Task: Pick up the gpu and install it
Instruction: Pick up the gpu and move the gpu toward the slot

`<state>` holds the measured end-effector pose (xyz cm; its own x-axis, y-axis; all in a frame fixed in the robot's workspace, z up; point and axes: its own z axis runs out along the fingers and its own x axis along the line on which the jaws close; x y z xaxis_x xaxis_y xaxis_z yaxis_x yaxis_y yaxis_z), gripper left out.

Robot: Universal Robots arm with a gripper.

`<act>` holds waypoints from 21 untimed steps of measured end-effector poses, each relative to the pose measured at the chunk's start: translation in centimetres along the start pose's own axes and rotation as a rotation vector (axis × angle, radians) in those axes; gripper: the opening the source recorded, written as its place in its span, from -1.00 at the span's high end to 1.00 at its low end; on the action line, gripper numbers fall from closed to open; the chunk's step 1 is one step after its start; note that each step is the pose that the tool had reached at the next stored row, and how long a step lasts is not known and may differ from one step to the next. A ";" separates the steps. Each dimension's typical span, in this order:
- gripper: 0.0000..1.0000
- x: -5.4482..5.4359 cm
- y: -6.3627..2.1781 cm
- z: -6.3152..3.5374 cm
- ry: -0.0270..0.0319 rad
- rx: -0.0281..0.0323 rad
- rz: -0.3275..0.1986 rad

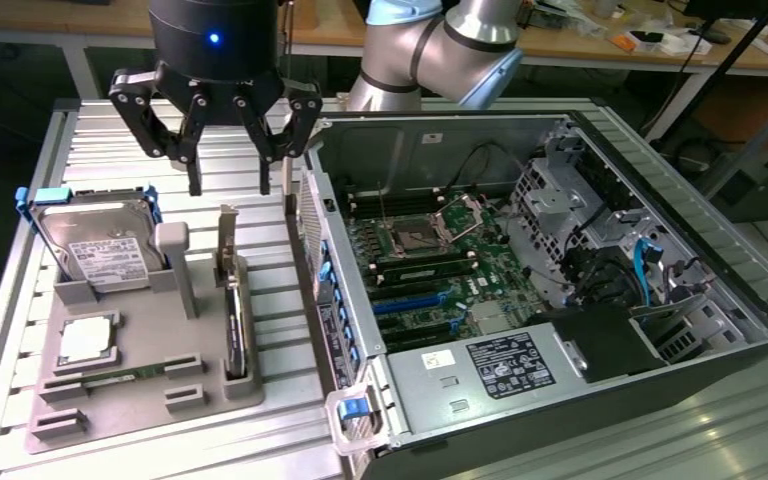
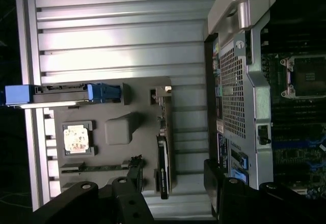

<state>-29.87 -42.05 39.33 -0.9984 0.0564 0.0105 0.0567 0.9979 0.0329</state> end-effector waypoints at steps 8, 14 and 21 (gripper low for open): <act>-0.20 0.0 -0.23 -0.01 0.0000 0.0000 0.000; -0.20 0.0 -0.46 -0.02 0.0000 0.0000 0.000; -0.20 0.0 -0.83 -0.03 0.0000 0.0000 0.000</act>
<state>-29.87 -42.89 39.33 -0.9984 0.0563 0.0105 0.0567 0.9979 0.0329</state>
